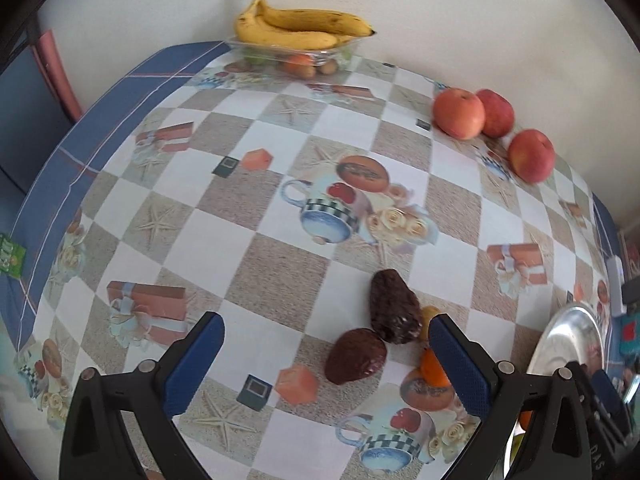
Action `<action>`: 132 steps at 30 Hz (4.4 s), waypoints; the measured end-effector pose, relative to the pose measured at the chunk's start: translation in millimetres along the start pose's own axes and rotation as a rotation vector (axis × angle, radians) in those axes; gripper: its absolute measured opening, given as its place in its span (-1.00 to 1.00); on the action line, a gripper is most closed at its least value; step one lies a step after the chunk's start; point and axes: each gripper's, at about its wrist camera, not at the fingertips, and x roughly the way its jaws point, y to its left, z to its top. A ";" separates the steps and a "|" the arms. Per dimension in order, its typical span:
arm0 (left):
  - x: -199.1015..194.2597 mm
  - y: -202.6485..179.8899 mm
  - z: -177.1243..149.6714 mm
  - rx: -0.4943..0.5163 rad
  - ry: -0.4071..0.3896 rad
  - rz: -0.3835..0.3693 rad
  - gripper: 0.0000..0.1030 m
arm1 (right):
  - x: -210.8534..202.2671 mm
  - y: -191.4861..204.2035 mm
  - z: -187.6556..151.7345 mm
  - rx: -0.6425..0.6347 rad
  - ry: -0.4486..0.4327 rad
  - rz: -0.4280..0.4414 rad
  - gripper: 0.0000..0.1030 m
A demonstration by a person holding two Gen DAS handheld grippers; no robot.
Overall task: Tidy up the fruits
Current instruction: 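Move both open tools back to the dates and the orange beside them, then close the left tool on a dark date while the right tool grasps an orange, then carry the date into the steel plate while the right tool releases its orange there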
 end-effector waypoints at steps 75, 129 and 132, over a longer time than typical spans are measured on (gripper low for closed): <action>49.7 4.7 -12.4 0.039 0.284 -0.295 0.16 | 46.8 128.7 -26.8 -0.327 0.099 0.180 -0.21; 4.4 -42.1 -19.0 0.109 0.144 -0.323 -0.06 | 2.7 65.4 -9.0 -0.213 -0.006 0.141 -0.29; -0.9 -58.4 -25.2 0.159 0.133 -0.337 -0.06 | -0.8 48.7 -4.4 -0.170 -0.021 0.121 -0.29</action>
